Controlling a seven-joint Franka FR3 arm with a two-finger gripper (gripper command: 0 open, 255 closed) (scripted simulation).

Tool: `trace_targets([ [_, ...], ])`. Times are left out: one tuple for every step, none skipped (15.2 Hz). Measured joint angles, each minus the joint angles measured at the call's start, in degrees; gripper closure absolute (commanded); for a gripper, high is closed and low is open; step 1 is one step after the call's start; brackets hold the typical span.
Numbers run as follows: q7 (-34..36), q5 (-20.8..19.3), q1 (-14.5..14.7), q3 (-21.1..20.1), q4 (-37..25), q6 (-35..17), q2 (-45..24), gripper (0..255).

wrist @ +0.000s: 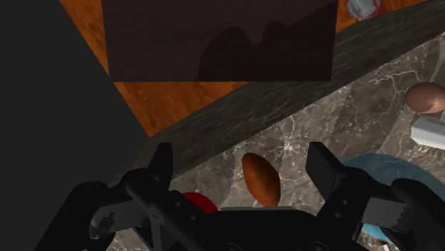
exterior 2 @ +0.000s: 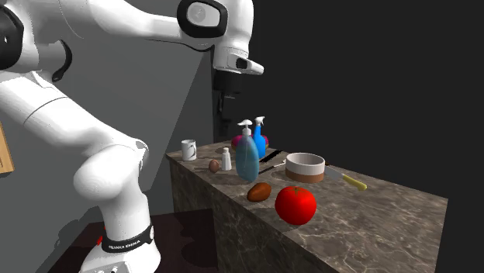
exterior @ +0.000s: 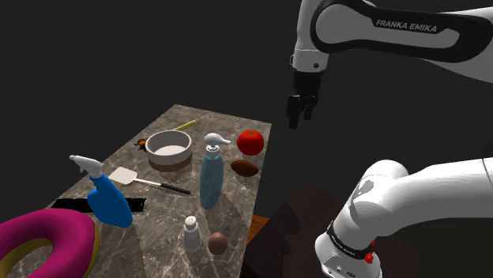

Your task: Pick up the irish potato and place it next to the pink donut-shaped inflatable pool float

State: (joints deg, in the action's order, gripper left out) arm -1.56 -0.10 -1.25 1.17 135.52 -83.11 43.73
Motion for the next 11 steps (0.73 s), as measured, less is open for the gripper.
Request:
trace_targets([
  [0.0, 0.0, 0.0, 0.0, 0.0, 0.0, 0.0, 0],
  [-0.1, 0.04, 0.13, -0.09, 0.59, -1.01, -0.36, 0],
  [-0.26, 0.08, 0.33, -0.22, 1.5, -2.49, -0.76, 0],
  [-0.22, 0.32, 0.67, -0.58, 2.1, -3.89, -1.35, 0],
  [-0.49, 0.33, 0.9, -0.71, 2.97, -6.12, -2.61, 0],
  [-0.32, 0.65, 1.31, -1.21, 4.02, -8.3, -3.47, 0],
  [-0.86, 0.47, 1.43, -1.12, 5.13, -10.25, -4.04, 0],
  [-1.07, 0.56, 1.71, -1.31, 6.5, -12.62, -4.85, 0],
  [-0.83, 0.93, 2.21, -1.9, 7.06, -14.94, -6.34, 0],
  [-1.18, 0.88, 2.4, -1.99, 7.84, -17.19, -7.56, 0],
  [-1.45, 0.87, 2.63, -2.16, 8.65, -19.65, -9.02, 0],
])
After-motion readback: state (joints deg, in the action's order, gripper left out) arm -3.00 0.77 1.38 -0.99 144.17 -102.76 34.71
